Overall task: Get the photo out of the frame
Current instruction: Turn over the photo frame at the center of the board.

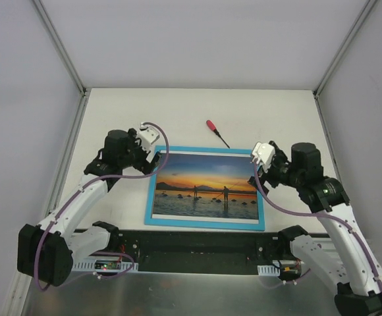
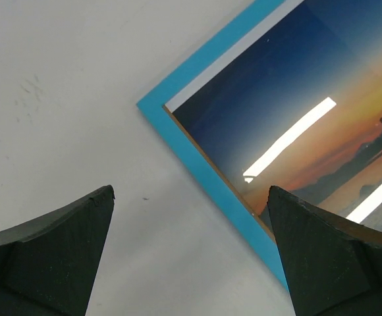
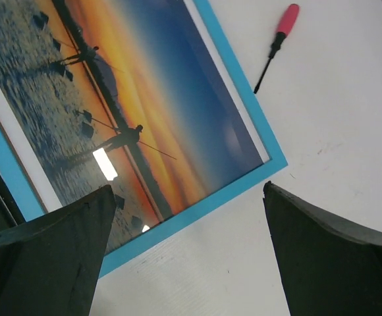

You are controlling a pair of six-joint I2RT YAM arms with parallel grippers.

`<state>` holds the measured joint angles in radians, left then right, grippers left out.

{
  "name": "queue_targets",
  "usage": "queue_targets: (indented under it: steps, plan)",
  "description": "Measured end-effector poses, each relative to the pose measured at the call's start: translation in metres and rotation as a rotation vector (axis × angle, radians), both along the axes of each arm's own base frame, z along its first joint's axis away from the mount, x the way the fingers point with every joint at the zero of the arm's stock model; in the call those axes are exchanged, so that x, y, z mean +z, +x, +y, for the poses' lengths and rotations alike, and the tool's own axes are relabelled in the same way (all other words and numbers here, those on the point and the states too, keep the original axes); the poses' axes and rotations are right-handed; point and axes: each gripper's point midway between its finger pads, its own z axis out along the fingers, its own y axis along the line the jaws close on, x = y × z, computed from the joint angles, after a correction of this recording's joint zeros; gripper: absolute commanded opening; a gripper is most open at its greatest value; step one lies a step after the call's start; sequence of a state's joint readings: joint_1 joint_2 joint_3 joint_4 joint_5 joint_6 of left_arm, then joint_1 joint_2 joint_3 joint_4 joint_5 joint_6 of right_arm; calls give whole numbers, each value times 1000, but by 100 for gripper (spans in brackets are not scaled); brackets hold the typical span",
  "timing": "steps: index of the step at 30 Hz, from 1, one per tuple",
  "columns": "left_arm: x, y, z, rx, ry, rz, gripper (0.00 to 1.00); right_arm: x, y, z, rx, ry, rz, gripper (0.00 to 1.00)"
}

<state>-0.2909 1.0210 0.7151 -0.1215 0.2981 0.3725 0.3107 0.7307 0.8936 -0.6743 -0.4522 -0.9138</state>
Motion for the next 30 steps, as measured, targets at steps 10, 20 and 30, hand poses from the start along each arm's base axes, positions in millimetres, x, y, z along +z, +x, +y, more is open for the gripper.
queue_targets:
  steps: [10,20,30]
  plan:
    - [-59,11,20,98,146,154,99,-60,39,17,-42,-241,93,96]
    - [-71,27,19,185,141,258,99,-54,69,4,-268,-222,52,96]
    - [-98,27,2,198,84,431,99,-54,75,3,-323,-186,53,96]
